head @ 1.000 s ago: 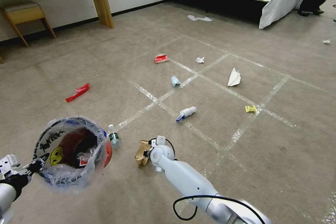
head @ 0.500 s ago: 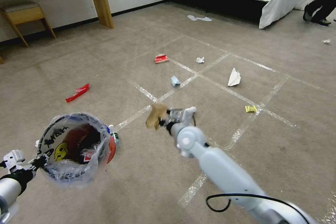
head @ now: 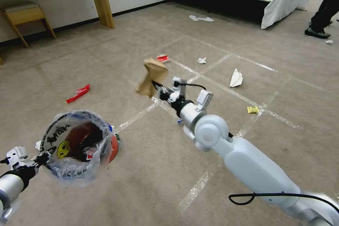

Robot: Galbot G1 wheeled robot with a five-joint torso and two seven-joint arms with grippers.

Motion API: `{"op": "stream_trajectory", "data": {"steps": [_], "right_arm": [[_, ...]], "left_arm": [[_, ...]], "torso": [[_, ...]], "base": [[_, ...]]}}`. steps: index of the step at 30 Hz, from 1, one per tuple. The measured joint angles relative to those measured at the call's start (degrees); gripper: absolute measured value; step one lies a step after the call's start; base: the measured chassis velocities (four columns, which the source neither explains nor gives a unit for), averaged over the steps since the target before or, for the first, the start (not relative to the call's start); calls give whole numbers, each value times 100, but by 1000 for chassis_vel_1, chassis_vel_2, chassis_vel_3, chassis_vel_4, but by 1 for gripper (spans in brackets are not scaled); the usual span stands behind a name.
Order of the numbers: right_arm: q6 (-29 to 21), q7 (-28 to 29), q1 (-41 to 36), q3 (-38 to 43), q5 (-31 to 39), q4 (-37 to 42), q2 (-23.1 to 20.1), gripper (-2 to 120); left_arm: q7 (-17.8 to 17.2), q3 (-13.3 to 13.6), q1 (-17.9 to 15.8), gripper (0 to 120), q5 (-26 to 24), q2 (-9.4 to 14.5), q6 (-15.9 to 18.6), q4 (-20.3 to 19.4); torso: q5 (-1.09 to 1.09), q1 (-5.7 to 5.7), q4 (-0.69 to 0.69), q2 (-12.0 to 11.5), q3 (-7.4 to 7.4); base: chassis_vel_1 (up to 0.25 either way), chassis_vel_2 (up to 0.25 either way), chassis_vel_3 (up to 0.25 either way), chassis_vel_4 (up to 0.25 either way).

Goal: Pick up the trash bin and place the garbage on the floor into it.

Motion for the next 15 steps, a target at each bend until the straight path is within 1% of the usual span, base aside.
{"op": "stream_trajectory", "data": {"steps": [2, 3, 5, 6, 7, 8, 11, 12, 15], "right_arm": [[80, -162, 514, -528, 71, 74, 188, 0], [80, -162, 514, -528, 71, 74, 188, 0], [104, -225, 894, -1010, 75, 80, 337, 0], [104, -225, 894, -1010, 75, 80, 337, 0], [110, -242, 1060, -1257, 54, 71, 416, 0], [110, -242, 1060, -1257, 54, 71, 416, 0], [76, -244, 1370, -1859, -84, -10, 538, 0], [76, -244, 1370, -1859, -84, -10, 538, 0], [64, -223, 1525, -2280, -308, -142, 604, 0]], "left_arm": [[-65, 3, -17, 0, -117, 85, 26, 12], [-65, 3, -17, 0, -117, 85, 26, 12], [-108, 3, -34, 0, -192, 146, 34, 24], [-108, 3, -34, 0, -192, 146, 34, 24], [-125, 3, -44, 0, -221, 167, 38, 32], [-125, 3, -44, 0, -221, 167, 38, 32], [-153, 4, -60, 0, -266, 201, 46, 37], [-153, 4, -60, 0, -266, 201, 46, 37], [-167, 7, -64, 0, -280, 208, 49, 35]], "torso": [[-2, 0, 1, 0, 0], [-2, 0, 1, 0, 0], [-1, 0, 1, 0, 0], [-1, 0, 1, 0, 0], [-2, 0, 1, 0, 0], [-2, 0, 1, 0, 0], [-2, 0, 1, 0, 0], [-2, 0, 1, 0, 0], [-2, 0, 1, 0, 0]], "base": [[0, 0, 0, 0], [0, 0, 0, 0], [0, 0, 0, 0], [0, 0, 0, 0], [0, 0, 0, 0], [0, 0, 0, 0], [0, 0, 0, 0], [0, 0, 0, 0], [0, 0, 0, 0]]}}
